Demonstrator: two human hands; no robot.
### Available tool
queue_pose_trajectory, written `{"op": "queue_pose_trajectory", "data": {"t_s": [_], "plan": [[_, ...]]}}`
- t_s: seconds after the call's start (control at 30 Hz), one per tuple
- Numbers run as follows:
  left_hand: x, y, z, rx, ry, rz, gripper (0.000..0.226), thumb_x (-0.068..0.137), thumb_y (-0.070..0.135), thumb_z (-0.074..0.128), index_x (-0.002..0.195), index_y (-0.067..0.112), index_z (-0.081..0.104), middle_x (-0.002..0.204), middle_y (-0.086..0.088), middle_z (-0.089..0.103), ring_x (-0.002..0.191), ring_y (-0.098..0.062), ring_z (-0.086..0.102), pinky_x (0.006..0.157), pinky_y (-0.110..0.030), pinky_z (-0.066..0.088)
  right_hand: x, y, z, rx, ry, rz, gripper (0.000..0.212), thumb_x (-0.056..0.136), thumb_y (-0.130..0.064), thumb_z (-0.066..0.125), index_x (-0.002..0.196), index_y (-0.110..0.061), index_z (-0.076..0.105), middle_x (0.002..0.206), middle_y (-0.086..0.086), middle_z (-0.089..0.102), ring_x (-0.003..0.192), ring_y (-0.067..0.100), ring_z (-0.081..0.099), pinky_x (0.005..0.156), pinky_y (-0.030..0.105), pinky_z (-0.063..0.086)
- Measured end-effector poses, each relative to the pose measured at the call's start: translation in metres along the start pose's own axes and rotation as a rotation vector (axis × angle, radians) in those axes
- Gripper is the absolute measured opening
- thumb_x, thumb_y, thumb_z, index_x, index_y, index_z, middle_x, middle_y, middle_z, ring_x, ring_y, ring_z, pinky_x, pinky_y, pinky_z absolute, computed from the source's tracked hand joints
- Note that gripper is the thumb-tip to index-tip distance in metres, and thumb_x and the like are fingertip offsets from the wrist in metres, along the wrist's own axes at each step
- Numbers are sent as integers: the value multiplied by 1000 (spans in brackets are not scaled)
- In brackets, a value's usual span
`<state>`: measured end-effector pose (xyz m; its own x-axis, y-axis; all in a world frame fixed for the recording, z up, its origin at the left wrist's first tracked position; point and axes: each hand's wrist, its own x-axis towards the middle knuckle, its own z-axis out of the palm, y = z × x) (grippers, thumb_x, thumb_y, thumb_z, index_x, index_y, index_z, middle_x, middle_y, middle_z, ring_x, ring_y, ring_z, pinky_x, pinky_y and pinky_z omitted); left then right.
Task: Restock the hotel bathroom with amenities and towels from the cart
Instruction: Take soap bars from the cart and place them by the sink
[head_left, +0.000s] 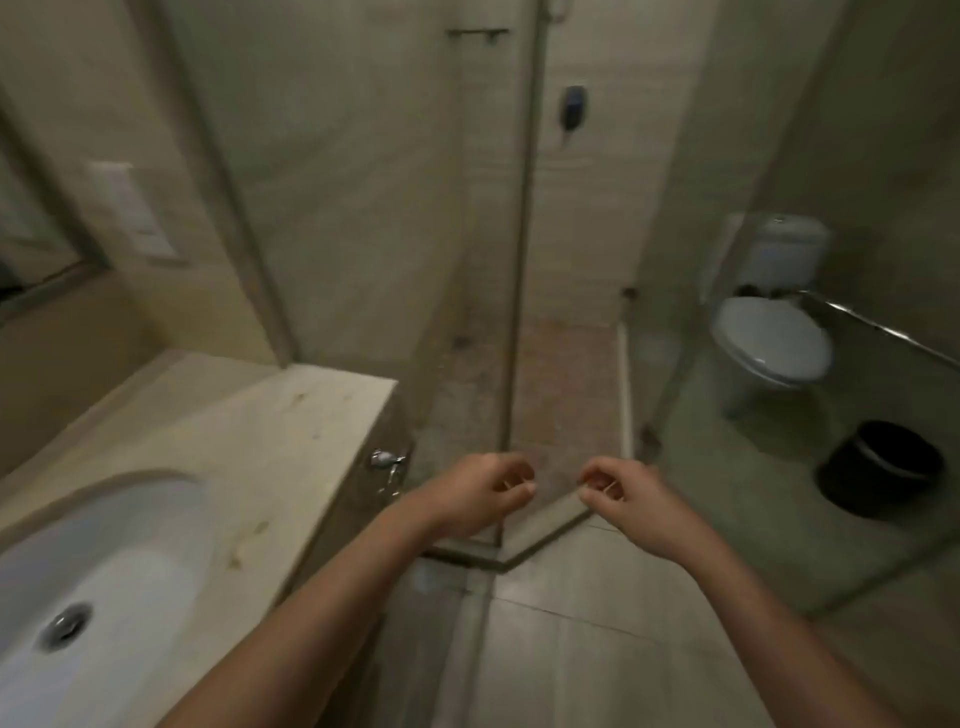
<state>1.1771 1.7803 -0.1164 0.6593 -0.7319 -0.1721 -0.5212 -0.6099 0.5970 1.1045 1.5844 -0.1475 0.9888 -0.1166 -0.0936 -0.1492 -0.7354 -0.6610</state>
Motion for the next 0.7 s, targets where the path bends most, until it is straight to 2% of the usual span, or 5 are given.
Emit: {"op": "queue_pose_trajectory", "data": {"t_s": [0.2, 0.4, 0.57, 0.7], "plan": [[77, 90, 42, 103, -187, 267, 31, 95, 33, 47, 118, 15, 58, 114, -1, 65, 103, -15, 62, 87, -25, 48, -78, 73, -65, 71, 236, 288, 5, 85, -22, 62, 84, -27, 60, 72, -14, 58, 67, 8, 56, 72, 30, 48], [133, 171, 87, 116, -347, 528, 31, 95, 32, 47, 118, 15, 57, 113, -2, 66, 101, -16, 62, 88, -29, 49, -147, 119, -103, 118, 420, 536, 4, 87, -24, 61, 86, -27, 59, 77, -13, 59, 76, 9, 60, 74, 28, 48], [177, 229, 113, 166, -502, 740, 31, 95, 35, 45, 118, 18, 56, 113, -1, 64, 100, -15, 61, 90, -34, 50, -185, 143, -134, 148, 576, 724, 6, 88, -26, 59, 94, -27, 61, 88, -12, 61, 88, 12, 61, 83, 34, 52], [212, 268, 120, 175, -571, 905, 28, 95, 32, 47, 115, 15, 58, 112, -1, 63, 99, -15, 61, 89, -32, 50, -200, 148, -157, 121, 712, 824, 8, 90, -26, 58, 96, -26, 63, 93, -10, 64, 90, 7, 60, 77, 22, 49]]}}
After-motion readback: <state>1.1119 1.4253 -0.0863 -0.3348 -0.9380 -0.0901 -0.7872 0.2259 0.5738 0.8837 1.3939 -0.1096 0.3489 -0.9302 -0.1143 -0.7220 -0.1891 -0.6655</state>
